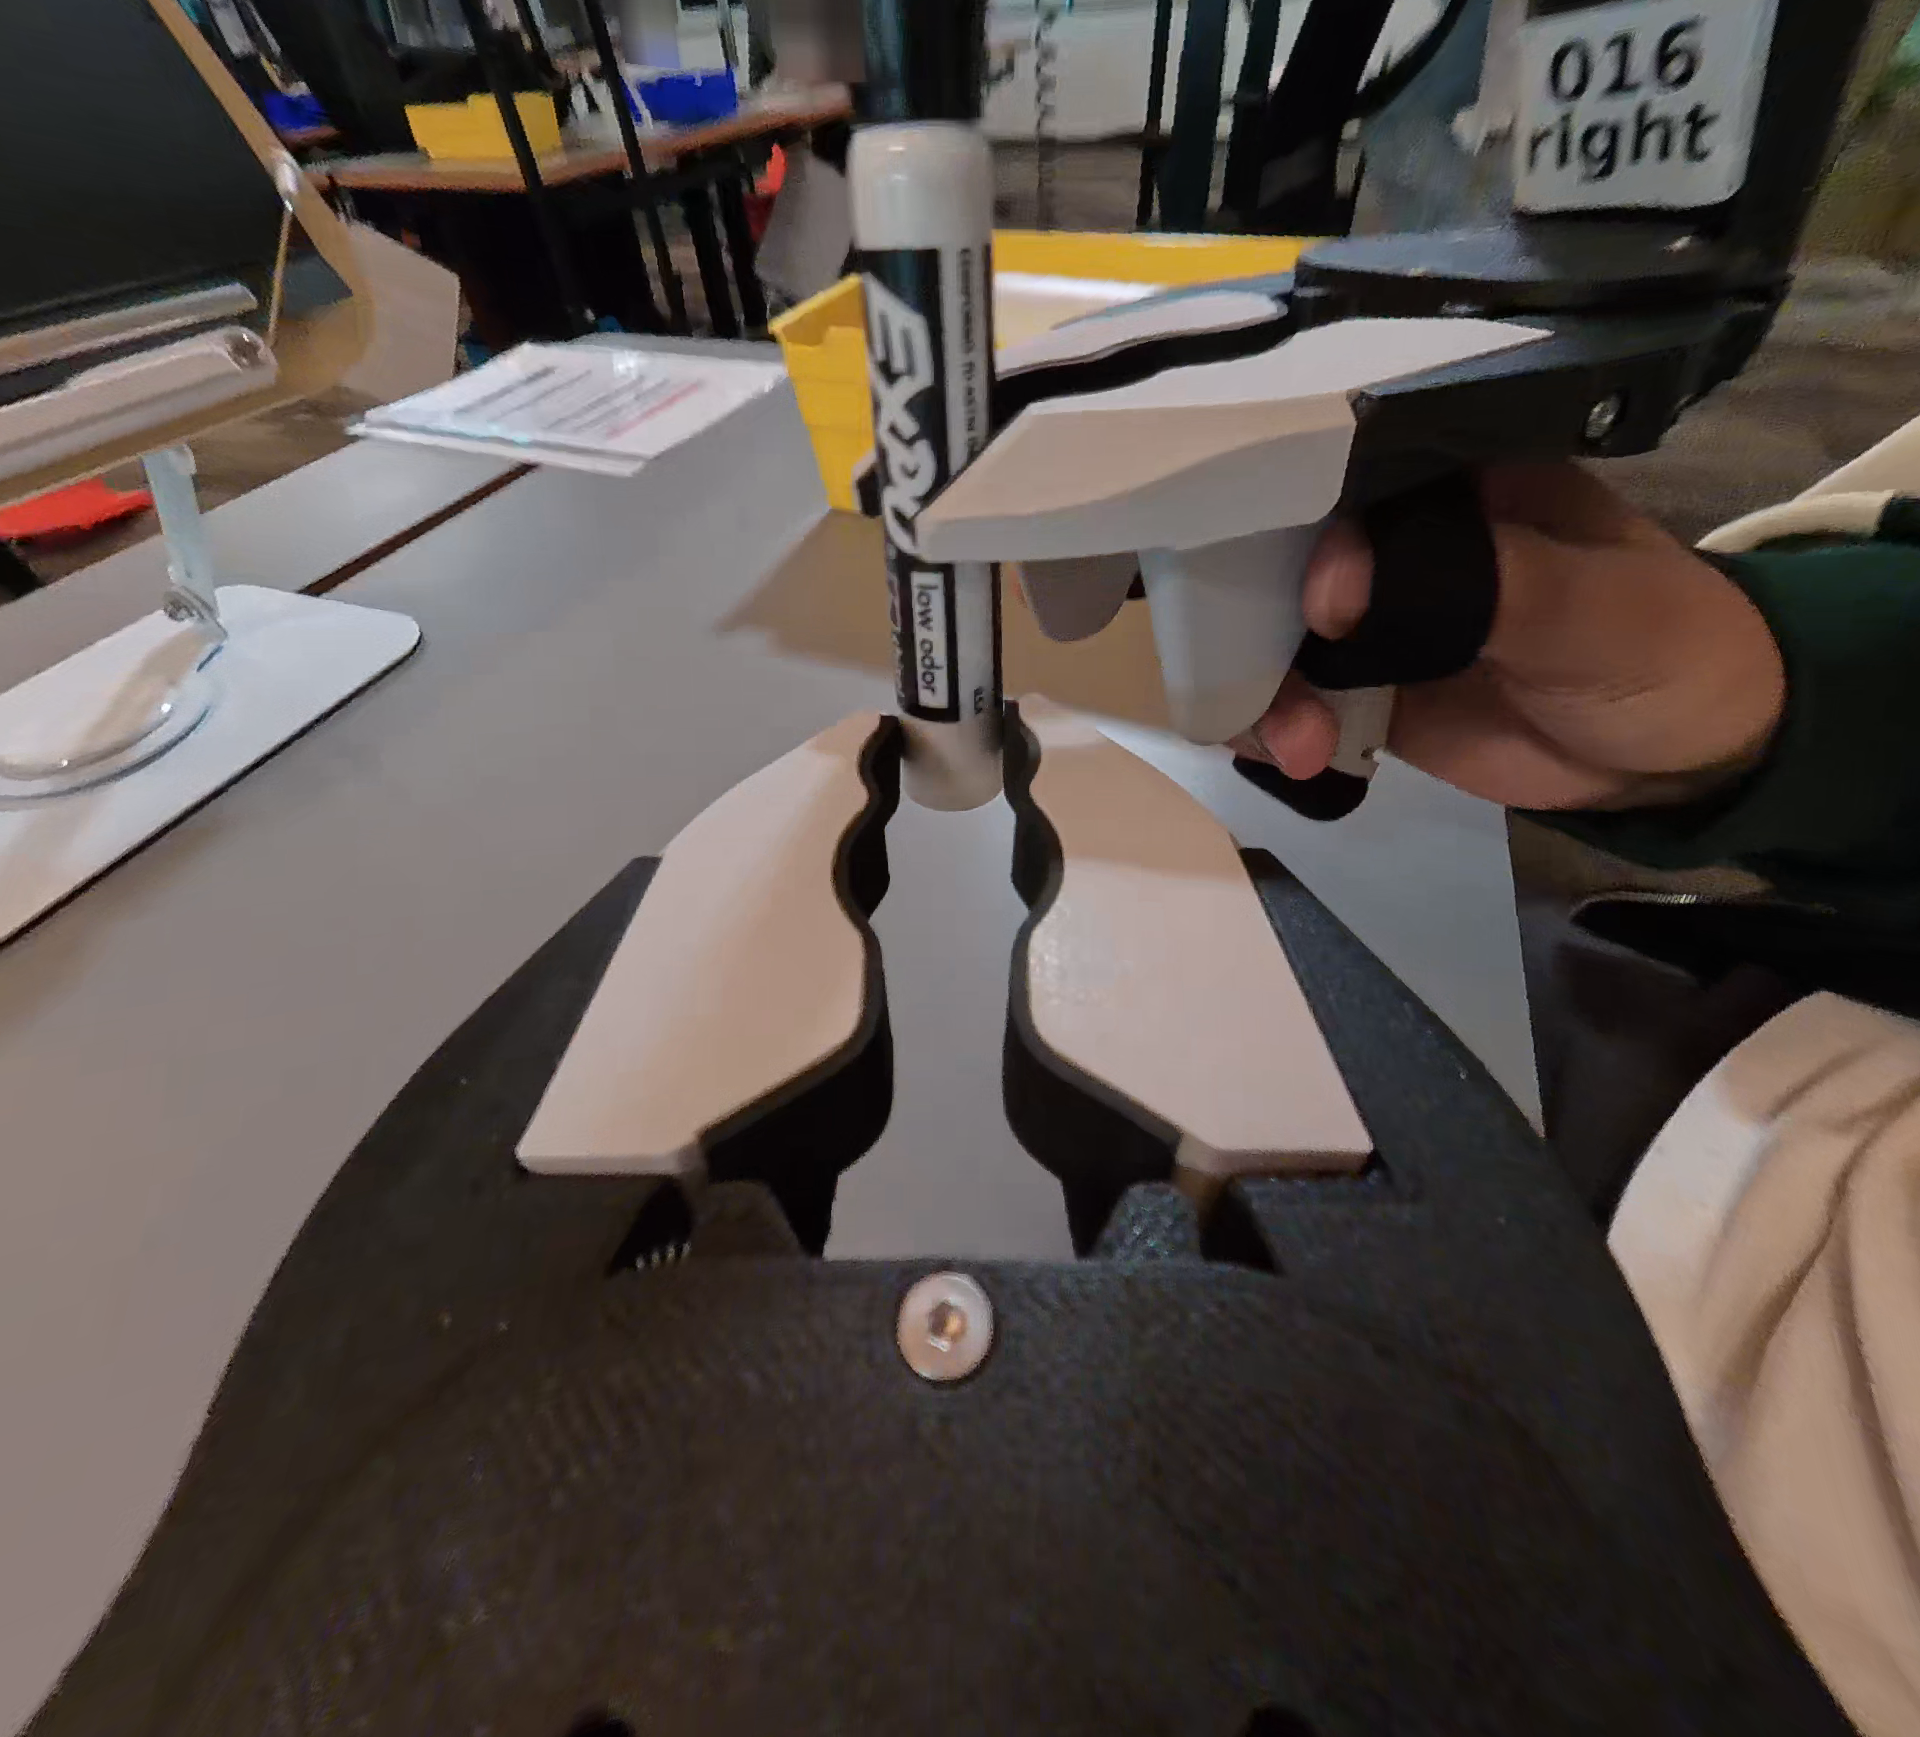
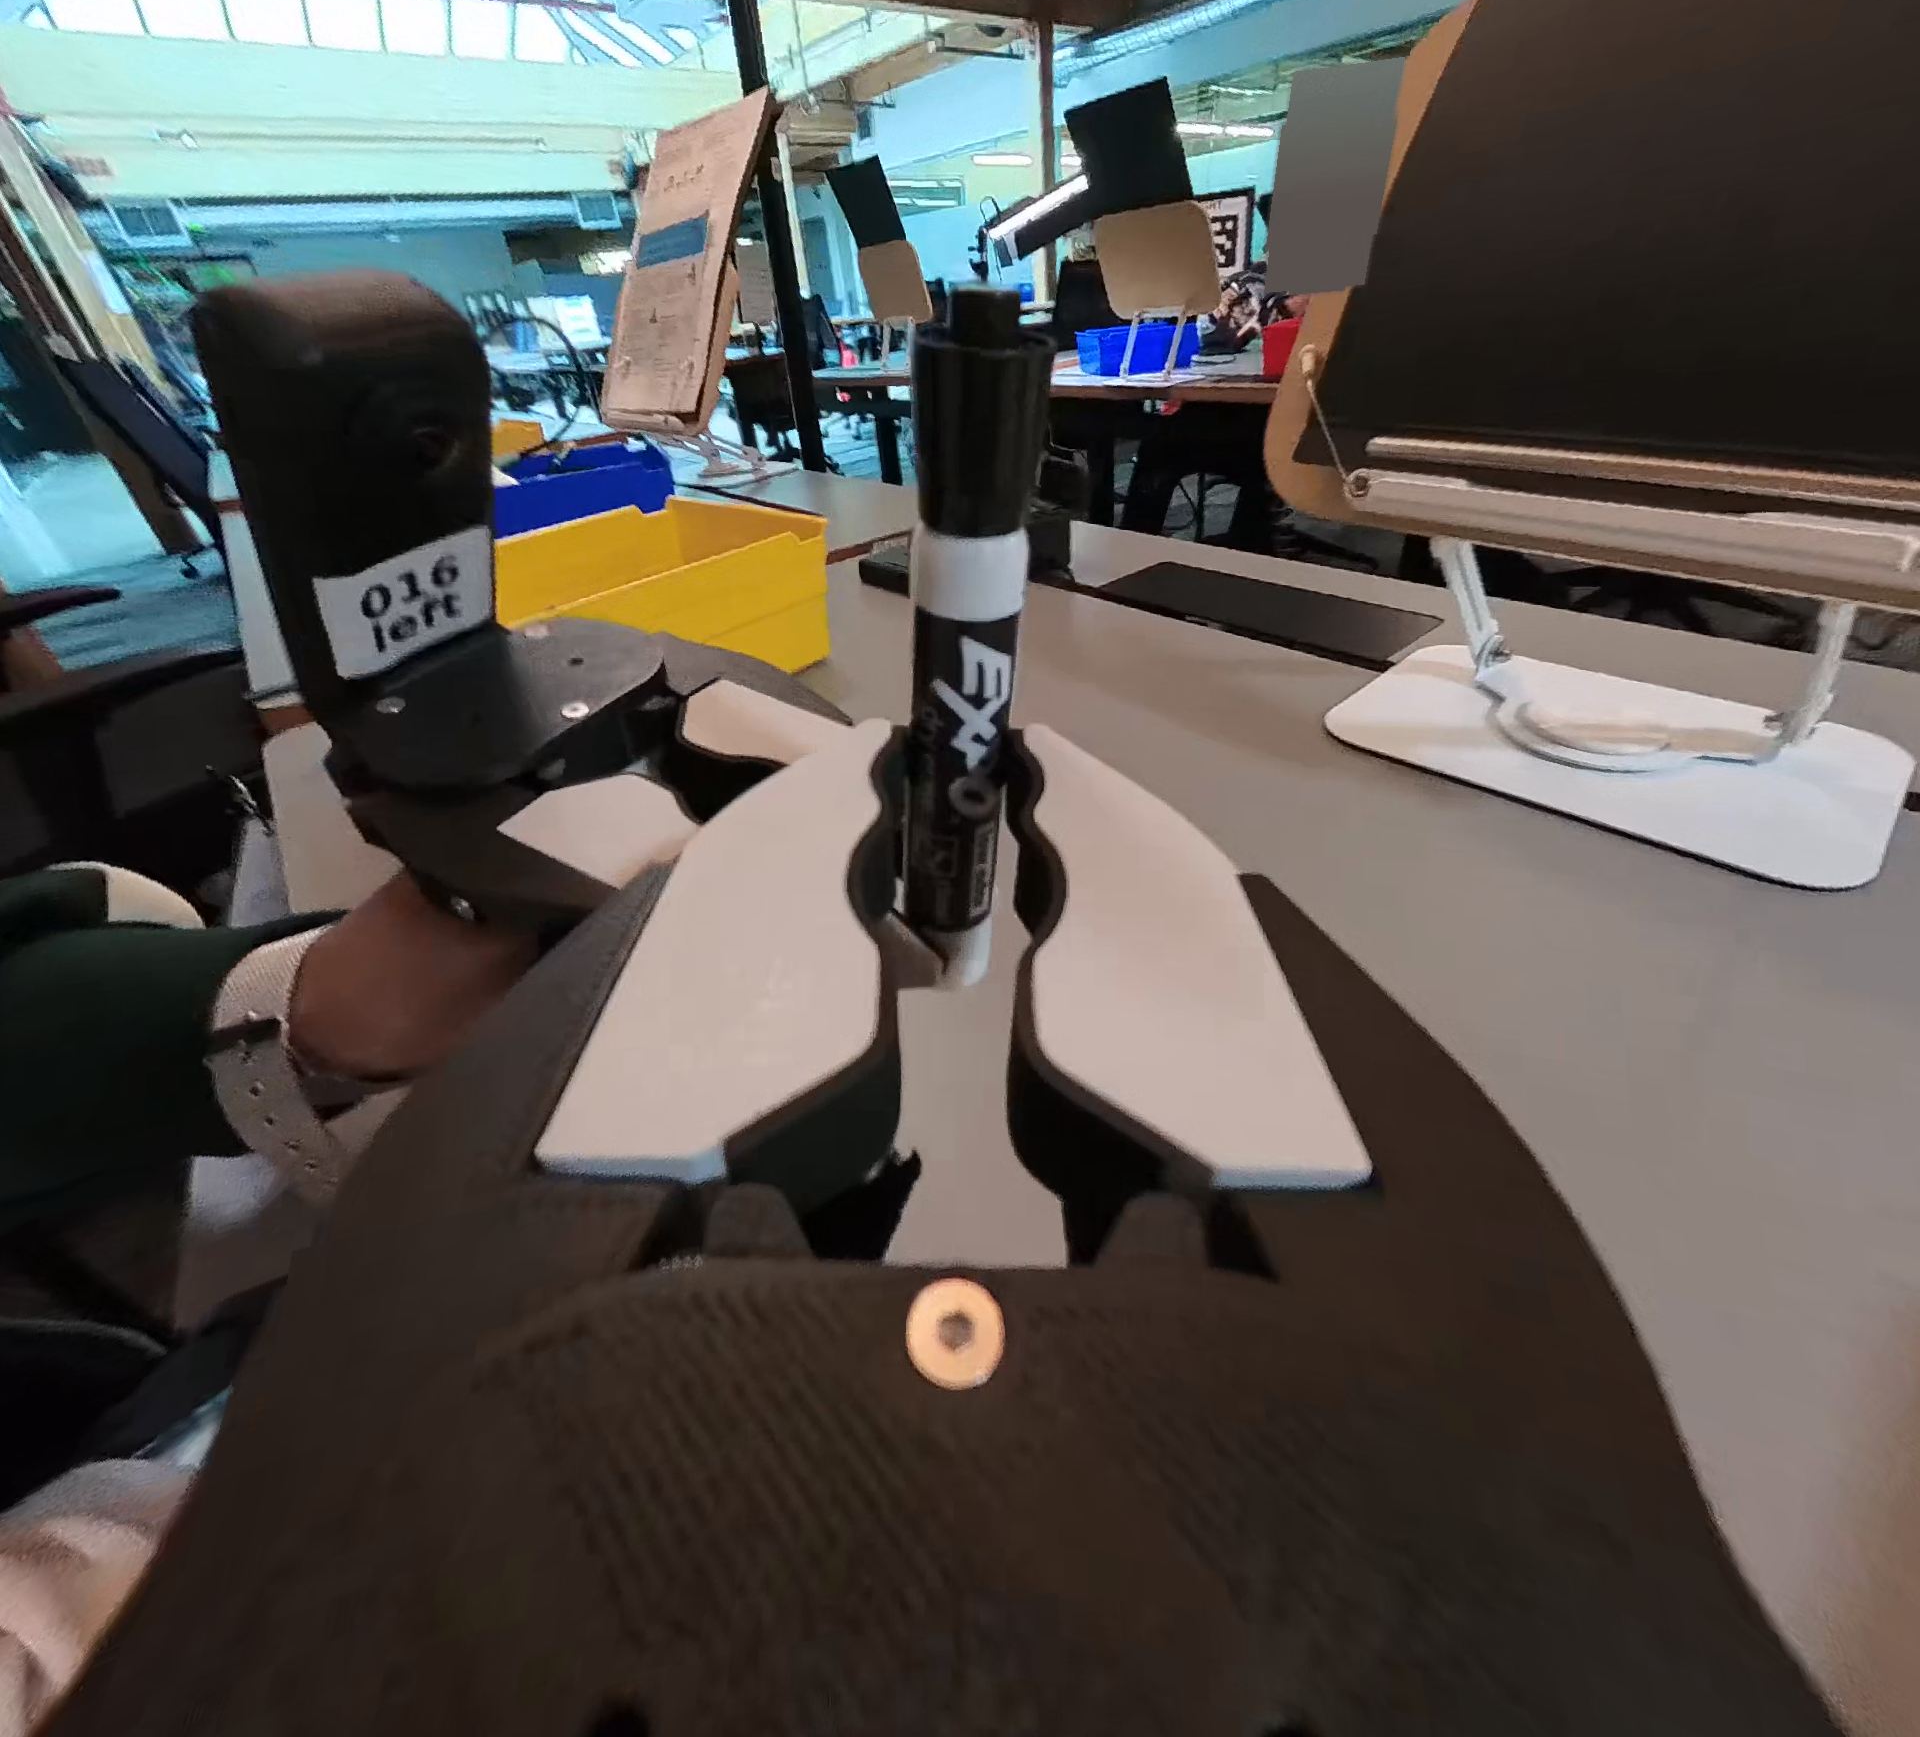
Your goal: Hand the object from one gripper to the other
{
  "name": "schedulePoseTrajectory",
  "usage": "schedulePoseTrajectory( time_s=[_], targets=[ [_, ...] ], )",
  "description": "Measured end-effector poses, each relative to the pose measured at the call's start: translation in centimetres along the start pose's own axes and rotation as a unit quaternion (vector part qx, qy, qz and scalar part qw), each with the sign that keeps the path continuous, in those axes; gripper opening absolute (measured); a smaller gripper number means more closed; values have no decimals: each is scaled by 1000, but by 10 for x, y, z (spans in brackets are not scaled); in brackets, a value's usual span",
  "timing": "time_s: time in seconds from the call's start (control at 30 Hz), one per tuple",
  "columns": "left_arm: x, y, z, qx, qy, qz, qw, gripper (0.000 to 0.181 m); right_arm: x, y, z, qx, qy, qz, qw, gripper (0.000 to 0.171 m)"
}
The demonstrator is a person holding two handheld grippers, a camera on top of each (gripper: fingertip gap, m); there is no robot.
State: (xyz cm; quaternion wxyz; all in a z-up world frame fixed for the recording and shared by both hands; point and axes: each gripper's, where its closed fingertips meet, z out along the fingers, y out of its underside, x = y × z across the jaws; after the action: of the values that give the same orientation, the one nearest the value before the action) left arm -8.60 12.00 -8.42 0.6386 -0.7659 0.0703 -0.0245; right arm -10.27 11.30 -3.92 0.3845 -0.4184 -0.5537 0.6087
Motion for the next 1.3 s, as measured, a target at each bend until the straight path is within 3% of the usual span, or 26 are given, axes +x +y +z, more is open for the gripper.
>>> schedulePoseTrajectory(
  time_s=[0.07, 0.17, 0.27, 0.37, 0.47, 0.6, 0.67, 0.77, 0.9, 0.97, 1.07, 1.2, 1.3],
  targets=[
    [-4, -5, -4, 35, 8, -28, 999, 22, 3, -6, -2, 10, -3, 13, 1000, 19],
    [-14, -8, -7, 78, 25, -100, 992, 44, 13, -22, -9, 12, 5, -11, 1000, 19],
    [-24, -4, -10, 96, 34, -162, 982, 47, 38, -58, -27, 5, 36, -70, 997, 19],
    [-31, 0, -11, 98, 31, -179, 978, 48, 85, -90, -62, -46, 104, -113, 987, 19],
    [-30, 1, -10, 93, 31, -170, 980, 47, 157, -105, -123, -112, 234, -139, 956, 19],
    [-23, 3, -5, 81, 37, -156, 984, 47, 257, -71, -230, -256, 415, -112, 866, 19],
    [-20, 4, -3, 74, 39, -147, 986, 46, 286, -38, -271, -314, 451, -54, 834, 19],
    [-17, 6, 0, 63, 39, -130, 989, 46, 306, 1, -303, -361, 462, 17, 810, 19],
    [-14, 9, 2, 51, 40, -116, 991, 46, 318, 21, -319, -397, 480, 15, 782, 22],
    [-13, 10, 3, 50, 41, -116, 991, 45, 321, 25, -323, -413, 488, 3, 769, 46],
    [-15, 9, 1, 53, 41, -119, 991, 45, 322, 11, -321, -407, 505, -37, 760, 48],
    [-17, 9, 0, 57, 41, -131, 989, 45, 304, -29, -287, -355, 492, -101, 789, 43],
    [-19, 9, -1, 64, 44, -145, 986, 45, 271, -60, -236, -296, 433, -155, 837, 40]
  ],
)
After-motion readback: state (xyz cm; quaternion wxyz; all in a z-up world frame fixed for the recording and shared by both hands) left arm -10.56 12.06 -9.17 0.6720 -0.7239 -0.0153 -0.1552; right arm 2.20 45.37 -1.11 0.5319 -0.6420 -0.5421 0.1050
